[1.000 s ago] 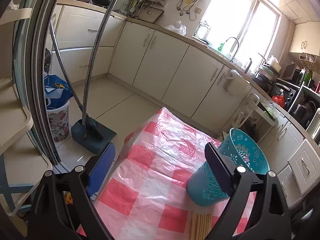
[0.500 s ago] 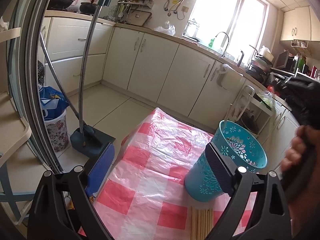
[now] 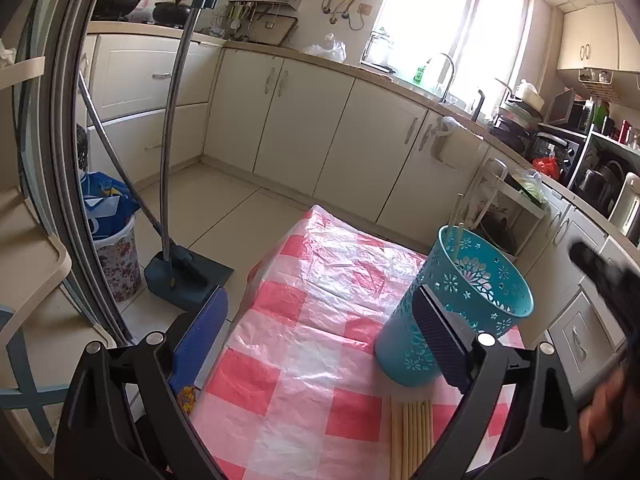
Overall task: Organize utensils
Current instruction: 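Lift the stick with the right tool and release it into the basket, then grasp another stick with the left tool while the right tool grasps a loose stick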
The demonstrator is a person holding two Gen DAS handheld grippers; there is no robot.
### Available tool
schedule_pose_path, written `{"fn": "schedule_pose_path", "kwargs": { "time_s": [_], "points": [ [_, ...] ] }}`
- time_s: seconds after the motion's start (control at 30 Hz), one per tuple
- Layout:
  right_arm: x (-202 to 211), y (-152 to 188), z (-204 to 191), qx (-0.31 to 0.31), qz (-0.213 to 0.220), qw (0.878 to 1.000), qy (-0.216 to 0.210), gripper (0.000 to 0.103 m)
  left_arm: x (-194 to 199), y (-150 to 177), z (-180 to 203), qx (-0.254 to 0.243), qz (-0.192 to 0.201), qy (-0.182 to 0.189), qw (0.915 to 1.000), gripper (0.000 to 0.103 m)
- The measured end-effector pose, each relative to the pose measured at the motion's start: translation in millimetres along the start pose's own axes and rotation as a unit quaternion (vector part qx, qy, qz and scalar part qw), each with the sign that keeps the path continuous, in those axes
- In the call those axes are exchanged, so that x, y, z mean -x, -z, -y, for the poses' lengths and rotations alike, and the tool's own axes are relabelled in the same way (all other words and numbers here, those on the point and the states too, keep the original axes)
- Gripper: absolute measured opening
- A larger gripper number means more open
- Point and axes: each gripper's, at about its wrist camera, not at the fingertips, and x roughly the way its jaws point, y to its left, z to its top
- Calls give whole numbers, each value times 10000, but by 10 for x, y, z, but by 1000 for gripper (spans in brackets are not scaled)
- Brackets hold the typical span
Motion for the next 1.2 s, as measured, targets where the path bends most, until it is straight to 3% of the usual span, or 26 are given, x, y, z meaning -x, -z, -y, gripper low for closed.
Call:
{"fn": "schedule_pose_path", "kwargs": {
  "time_s": [0.1, 0.17, 0.27, 0.4, 0.57, 0.93, 1.07, 1.2],
  "points": [
    [225, 369, 86, 173, -346, 9992, 139, 7, 51, 45, 12, -113, 36, -22, 9999, 90],
    [180, 669, 184, 129, -856, 9960, 213, 7, 78, 97, 32, -219, 54, -46, 9997, 90],
    [-188, 946, 252, -107, -2089, 9778, 117, 7, 65, 187, 89, -443, 2, -116, 9989, 91],
    [-503, 1206, 261, -204, -2737, 9616, -14, 7, -38, 276, 189, -778, -224, -164, 9966, 91],
    [-606, 1358, 203, -78, -2933, 9560, -1, 7, -215, 360, 211, -934, -664, -148, 9933, 91],
    [-695, 1469, 189, 171, -3079, 9511, 167, 7, -410, 502, 334, -1322, -1162, -104, 9843, 91],
    [-684, 1476, 145, 379, -3119, 9491, 237, 7, -594, 717, 479, -1760, -1814, 13, 9675, 91],
    [-635, 1474, 194, 507, -3141, 9473, 363, 7, -687, 884, 563, -1925, -2122, 64, 9581, 91]
  ]
}}
